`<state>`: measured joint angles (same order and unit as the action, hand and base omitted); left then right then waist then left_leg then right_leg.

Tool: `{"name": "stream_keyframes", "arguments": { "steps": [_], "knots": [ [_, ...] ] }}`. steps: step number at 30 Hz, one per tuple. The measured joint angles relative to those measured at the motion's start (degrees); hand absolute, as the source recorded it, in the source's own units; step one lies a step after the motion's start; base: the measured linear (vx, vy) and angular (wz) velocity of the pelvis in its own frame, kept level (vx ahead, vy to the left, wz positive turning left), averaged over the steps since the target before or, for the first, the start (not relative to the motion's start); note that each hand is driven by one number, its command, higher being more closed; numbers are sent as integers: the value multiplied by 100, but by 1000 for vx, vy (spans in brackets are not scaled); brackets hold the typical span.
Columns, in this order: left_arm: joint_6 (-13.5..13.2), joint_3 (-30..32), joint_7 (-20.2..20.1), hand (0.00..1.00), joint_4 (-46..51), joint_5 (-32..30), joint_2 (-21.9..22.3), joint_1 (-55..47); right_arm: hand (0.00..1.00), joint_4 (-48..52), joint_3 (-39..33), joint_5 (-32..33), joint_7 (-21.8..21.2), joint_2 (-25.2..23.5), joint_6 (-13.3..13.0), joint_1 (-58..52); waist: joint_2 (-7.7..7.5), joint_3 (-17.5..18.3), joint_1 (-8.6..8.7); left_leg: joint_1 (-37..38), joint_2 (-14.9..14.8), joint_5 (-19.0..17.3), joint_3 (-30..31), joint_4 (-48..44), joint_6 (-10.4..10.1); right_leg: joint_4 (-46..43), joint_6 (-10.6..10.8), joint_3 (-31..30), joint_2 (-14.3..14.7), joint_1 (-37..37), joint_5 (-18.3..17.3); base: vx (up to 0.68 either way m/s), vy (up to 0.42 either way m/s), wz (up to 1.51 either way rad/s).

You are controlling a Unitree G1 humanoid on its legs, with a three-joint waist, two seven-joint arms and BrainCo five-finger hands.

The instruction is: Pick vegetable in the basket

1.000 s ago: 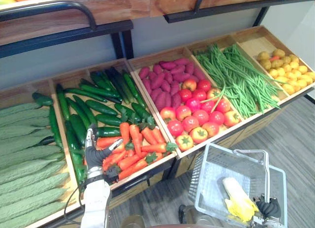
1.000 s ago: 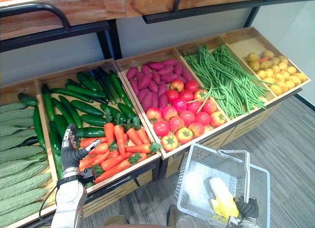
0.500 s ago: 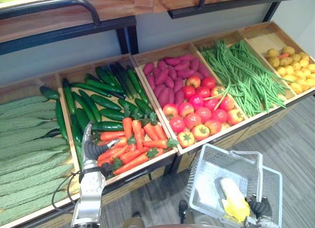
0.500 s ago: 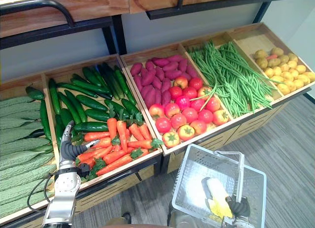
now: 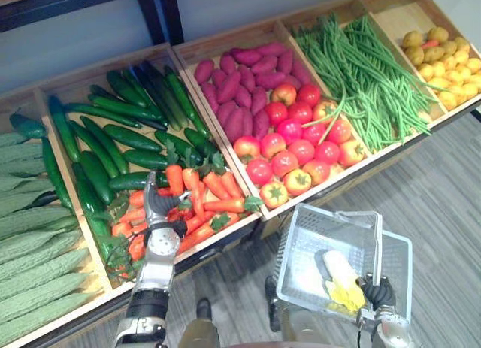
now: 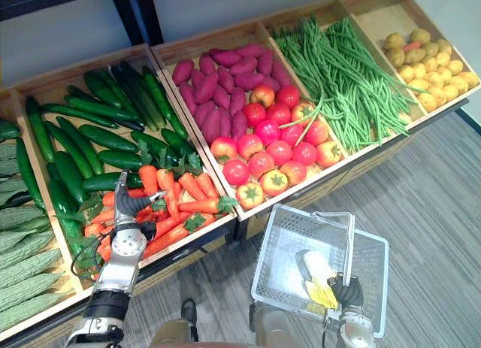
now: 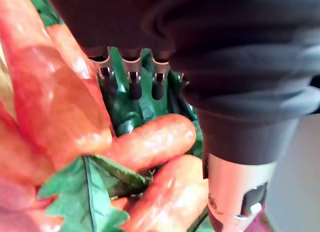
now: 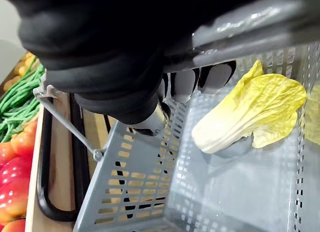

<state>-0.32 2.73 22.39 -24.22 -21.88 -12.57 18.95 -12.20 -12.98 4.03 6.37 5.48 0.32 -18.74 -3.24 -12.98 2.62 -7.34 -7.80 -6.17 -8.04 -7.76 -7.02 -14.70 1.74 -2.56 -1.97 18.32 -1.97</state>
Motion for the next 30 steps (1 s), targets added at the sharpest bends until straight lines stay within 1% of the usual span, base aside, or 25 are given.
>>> {"name": "stream_keyframes", "arguments": {
  "steps": [3,4,6,7,11,14,19,21,23,27,28,30],
  "knots": [
    [4,-114,-155,0,-319,-489,-262,362,100,14,27,10,-2,62,-75,138,8,-101,1,-19,-22,2,-68,28,-2,96,-2,-62,35,14,100,-52,-20,-12],
    [7,-122,-239,0,-365,-650,-286,473,100,22,53,49,-3,106,-160,184,6,-159,10,-20,-21,2,-103,33,-2,132,6,-88,35,14,140,-67,-5,-12],
    [-1,-219,-319,0,-445,-842,-323,613,100,47,65,98,-12,142,-244,209,11,-192,7,-42,-18,3,-139,66,-1,228,15,-106,34,15,218,-64,7,-7],
    [-3,-284,-366,100,-493,-979,-348,662,100,113,97,113,-12,163,-248,205,10,-200,10,-43,-12,12,-151,69,9,241,27,-121,30,15,233,-46,8,-4],
    [-24,-329,-364,100,-564,-1267,-344,733,100,244,107,115,-12,184,-299,195,15,-223,9,-39,-6,12,-166,67,9,242,34,-143,26,15,238,0,0,0],
    [-32,-325,-359,100,-563,-1282,-371,809,100,244,80,115,-5,186,-366,196,54,-258,-10,-37,-4,13,-168,72,9,242,34,-145,25,14,238,0,0,0],
    [-92,-327,-348,100,-549,-1258,-406,865,100,244,49,114,14,185,-366,207,76,-335,-16,4,4,24,-178,95,24,242,34,-157,23,-16,238,0,0,0],
    [-9,-363,-480,100,-670,-1231,-393,813,100,244,48,113,17,184,-370,210,87,-374,19,21,19,58,-179,139,51,243,38,-162,14,-16,239,0,0,0],
    [7,-467,-524,100,-724,-1145,-352,607,100,244,42,112,19,184,-375,260,95,-430,68,31,33,91,-178,186,63,267,51,-165,6,-16,249,0,0,0],
    [7,-476,-489,100,-691,-1008,-338,403,100,236,29,107,20,180,-375,266,97,-444,111,120,70,145,-186,261,65,270,52,-211,1,-30,249,18,5,-4],
    [6,-476,-487,100,-582,-964,-333,323,100,233,33,100,18,169,-375,272,98,-445,141,162,82,174,-193,319,68,276,53,-218,-5,-44,250,8,8,-3],
    [-7,-479,-485,100,-372,-902,-318,176,100,185,45,95,14,162,-375,272,101,-445,150,252,81,183,-199,360,70,306,54,-220,0,-125,250,0,0,0]
  ]
}}
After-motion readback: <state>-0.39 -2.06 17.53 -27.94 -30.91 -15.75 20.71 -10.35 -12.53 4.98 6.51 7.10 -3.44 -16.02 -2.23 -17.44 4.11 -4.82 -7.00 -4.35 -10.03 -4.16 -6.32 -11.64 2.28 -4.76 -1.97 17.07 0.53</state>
